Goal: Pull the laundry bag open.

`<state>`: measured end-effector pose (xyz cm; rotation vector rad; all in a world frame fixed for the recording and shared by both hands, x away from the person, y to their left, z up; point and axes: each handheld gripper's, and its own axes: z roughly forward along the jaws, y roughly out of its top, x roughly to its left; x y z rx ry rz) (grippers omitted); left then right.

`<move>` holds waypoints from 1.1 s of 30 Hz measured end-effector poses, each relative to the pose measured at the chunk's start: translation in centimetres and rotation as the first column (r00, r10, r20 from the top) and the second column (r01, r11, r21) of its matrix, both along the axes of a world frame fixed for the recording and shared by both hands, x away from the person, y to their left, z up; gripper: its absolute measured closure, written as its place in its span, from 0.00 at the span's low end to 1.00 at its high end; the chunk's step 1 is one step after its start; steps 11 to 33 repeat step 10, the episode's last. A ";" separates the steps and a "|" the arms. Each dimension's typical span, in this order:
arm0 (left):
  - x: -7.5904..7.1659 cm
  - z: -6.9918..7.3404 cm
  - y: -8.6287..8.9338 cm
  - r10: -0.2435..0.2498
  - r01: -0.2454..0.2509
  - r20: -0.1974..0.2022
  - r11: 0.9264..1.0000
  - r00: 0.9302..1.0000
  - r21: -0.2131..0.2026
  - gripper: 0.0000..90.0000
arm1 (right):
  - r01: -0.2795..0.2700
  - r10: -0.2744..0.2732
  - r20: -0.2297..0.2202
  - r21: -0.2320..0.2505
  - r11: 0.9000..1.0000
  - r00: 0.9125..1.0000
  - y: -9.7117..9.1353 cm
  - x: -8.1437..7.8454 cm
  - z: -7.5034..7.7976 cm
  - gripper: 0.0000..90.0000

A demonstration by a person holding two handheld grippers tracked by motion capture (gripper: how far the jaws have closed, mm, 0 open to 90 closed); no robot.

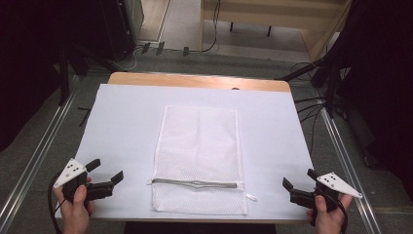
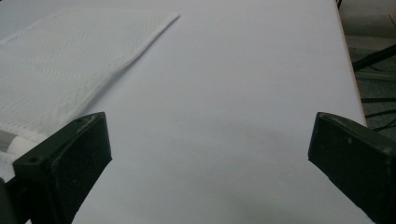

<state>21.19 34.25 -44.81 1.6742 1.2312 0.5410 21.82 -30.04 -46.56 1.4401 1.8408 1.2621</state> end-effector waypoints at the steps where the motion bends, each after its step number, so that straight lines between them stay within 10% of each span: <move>1: 0.0 0.0 0.1 -0.001 0.001 0.002 1.000 1.000 -0.006 0.01 | 0.011 -0.011 -0.001 0.002 1.000 1.000 -0.2 0.0 -0.1 0.00; 33: 0.1 -0.1 -0.1 -0.006 0.006 0.000 1.000 1.000 0.010 0.00 | 0.047 -0.047 -0.008 0.006 0.999 0.999 -0.4 0.2 -0.5 0.00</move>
